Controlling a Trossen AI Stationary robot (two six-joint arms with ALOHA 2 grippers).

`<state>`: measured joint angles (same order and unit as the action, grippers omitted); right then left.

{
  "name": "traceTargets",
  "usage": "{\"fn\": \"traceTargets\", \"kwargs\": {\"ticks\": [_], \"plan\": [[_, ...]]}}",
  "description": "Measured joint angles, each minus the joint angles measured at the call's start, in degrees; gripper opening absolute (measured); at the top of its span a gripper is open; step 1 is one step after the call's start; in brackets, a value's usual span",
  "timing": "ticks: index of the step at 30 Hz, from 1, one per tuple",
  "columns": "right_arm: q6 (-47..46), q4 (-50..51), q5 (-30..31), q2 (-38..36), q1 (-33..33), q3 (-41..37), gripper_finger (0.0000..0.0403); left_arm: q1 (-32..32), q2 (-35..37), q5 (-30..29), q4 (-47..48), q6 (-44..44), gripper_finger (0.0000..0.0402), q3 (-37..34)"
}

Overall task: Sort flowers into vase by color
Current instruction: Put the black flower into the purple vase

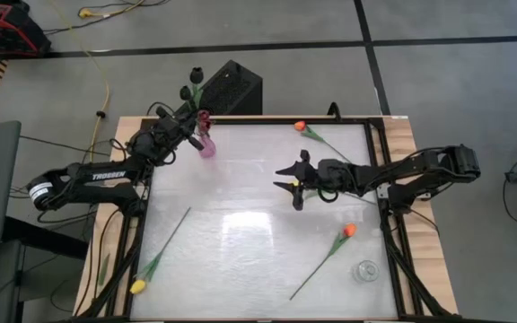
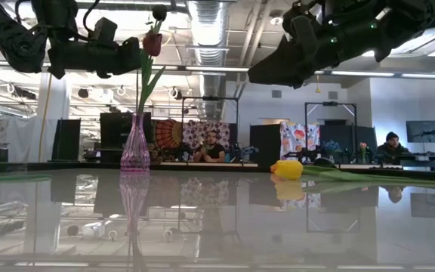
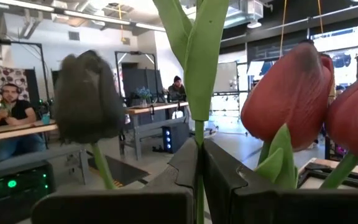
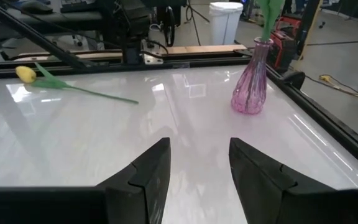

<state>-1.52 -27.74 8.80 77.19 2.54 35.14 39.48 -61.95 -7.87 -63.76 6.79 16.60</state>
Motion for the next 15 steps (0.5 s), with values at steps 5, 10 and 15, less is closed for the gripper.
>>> {"fn": "traceTargets", "kwargs": {"ticks": [5,10,15], "plan": [[0.0,1.6,0.0,0.0,-0.3,0.0,0.0188,0.0,0.0,-0.2,0.5,-1.1,0.0,0.0],[0.0,3.3,0.0,0.0,-0.4,0.0,0.0188,0.0,0.8,-3.5,3.4,-3.7,0.0013,0.0],[0.0,3.6,0.0,0.0,-0.3,0.0,0.0188,0.0,2.8,-3.1,8.5,-4.3,0.0051,0.0]]}}
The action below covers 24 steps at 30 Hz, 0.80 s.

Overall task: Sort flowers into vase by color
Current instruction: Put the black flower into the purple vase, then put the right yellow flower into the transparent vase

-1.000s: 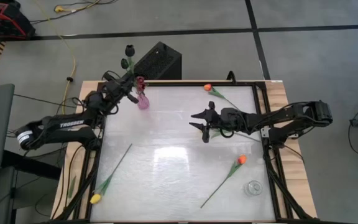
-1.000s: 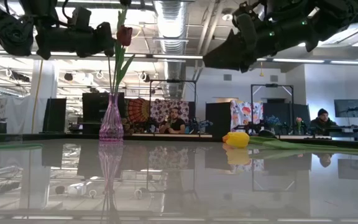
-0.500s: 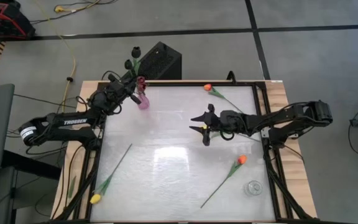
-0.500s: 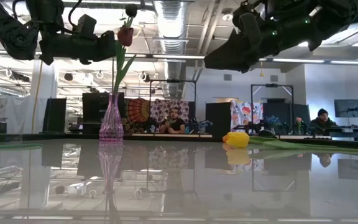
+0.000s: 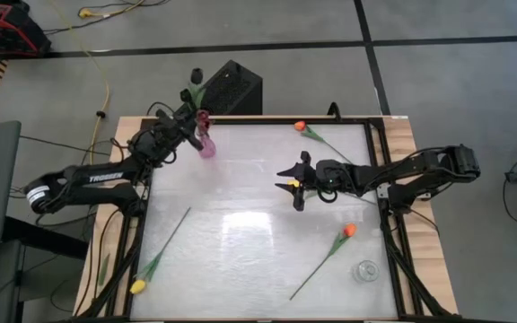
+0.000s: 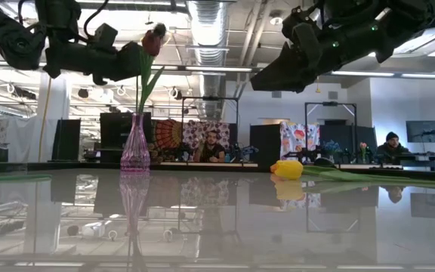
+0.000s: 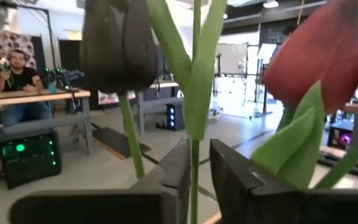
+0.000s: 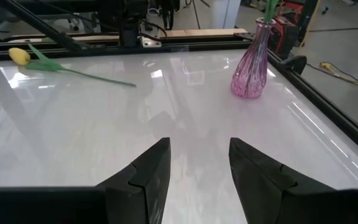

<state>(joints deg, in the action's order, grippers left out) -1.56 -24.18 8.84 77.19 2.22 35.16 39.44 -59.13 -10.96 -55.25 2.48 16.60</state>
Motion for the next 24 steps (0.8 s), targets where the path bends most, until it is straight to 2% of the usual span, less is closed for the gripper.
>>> {"fn": "traceTargets", "kwargs": {"ticks": [6,10,24], "plan": [[0.0,0.2,0.0,0.0,0.0,0.0,0.0188,0.0,3.3,0.0,5.3,0.2,0.0111,0.0],[0.0,0.2,0.0,0.0,0.0,0.0,0.0188,0.0,6.5,0.0,8.4,0.0,0.0137,0.0],[-0.6,2.8,0.0,0.0,0.0,0.5,0.0188,-4.4,24.0,3.8,29.9,-2.3,0.0146,0.0]]}}
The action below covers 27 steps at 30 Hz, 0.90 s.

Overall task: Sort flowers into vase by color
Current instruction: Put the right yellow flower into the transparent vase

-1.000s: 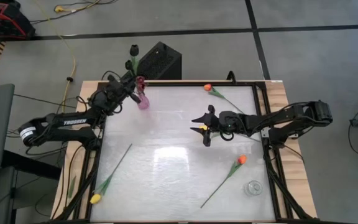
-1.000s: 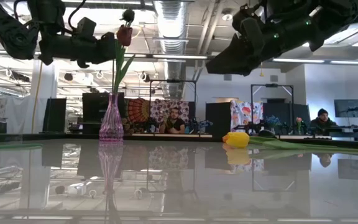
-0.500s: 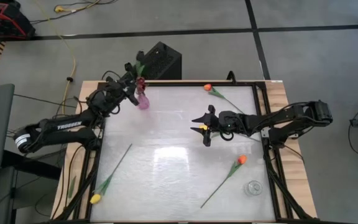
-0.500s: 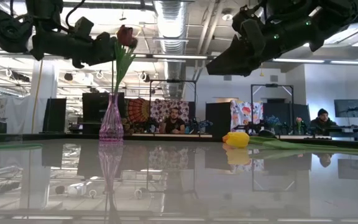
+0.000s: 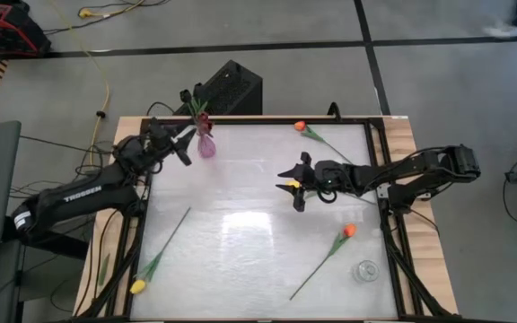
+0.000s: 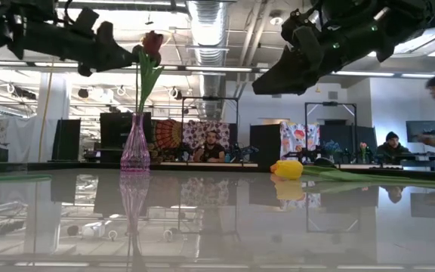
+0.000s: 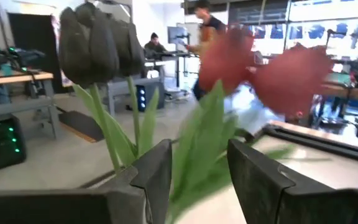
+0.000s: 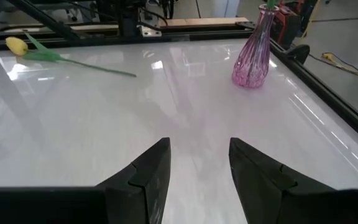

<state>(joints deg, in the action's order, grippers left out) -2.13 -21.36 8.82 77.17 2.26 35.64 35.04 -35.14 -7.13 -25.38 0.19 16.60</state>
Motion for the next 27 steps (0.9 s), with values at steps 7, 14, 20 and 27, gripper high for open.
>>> {"fn": "traceTargets", "kwargs": {"ticks": [7,14,20,27], "plan": [[-0.5,15.6,0.0,0.0,0.0,7.8,0.0188,-3.2,5.3,0.5,11.6,-4.2,0.0146,0.0],[-5.2,36.9,-0.1,-0.1,0.0,16.1,0.0188,-7.1,5.0,4.8,20.7,-8.1,0.0146,0.0],[-13.8,54.5,-8.7,-0.1,0.0,18.6,0.0188,-12.4,4.7,11.6,24.8,-10.4,0.0146,0.0],[-18.4,69.6,-9.1,-0.1,-0.7,18.5,0.0188,-22.3,-0.2,10.3,23.1,-6.7,0.0146,0.0]]}}
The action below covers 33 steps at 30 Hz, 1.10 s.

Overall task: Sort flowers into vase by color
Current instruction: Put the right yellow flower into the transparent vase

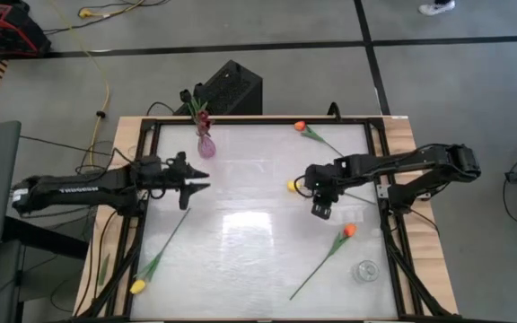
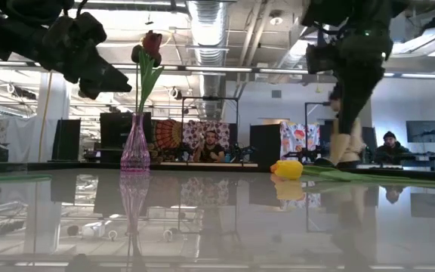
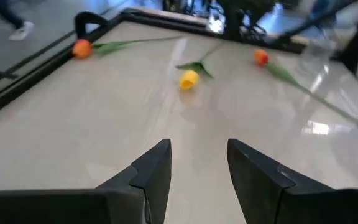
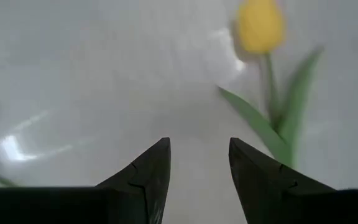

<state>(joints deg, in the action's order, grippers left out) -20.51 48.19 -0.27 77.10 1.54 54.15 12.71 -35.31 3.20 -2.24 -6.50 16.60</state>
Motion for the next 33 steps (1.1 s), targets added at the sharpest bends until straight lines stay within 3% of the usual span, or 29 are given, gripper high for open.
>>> {"fn": "traceTargets", "kwargs": {"ticks": [4,9,13,21,28,33], "plan": [[0.7,3.2,4.0,0.0,0.2,-0.6,0.0188,-4.1,-5.0,-1.0,-5.7,4.7,0.0146,0.0],[6.2,2.9,4.5,0.0,1.7,-5.4,0.0188,-6.4,-11.0,-0.8,-11.8,9.6,0.0146,0.0],[8.4,2.5,4.7,0.1,5.0,-9.4,0.0188,-6.4,-15.4,-0.9,-14.3,8.2,0.0146,0.0],[9.3,1.7,3.4,0.7,12.7,-9.4,0.0188,-6.4,-22.5,-0.9,-20.9,2.4,0.0146,0.0],[11.7,1.5,-0.9,10.6,16.7,-9.0,0.0188,-6.4,-25.9,-0.9,-28.5,2.6,0.0146,0.1],[11.6,2.0,-0.1,17.4,18.1,-8.0,0.0187,-6.4,-27.0,-0.9,-32.4,2.7,0.0146,0.1]]}}
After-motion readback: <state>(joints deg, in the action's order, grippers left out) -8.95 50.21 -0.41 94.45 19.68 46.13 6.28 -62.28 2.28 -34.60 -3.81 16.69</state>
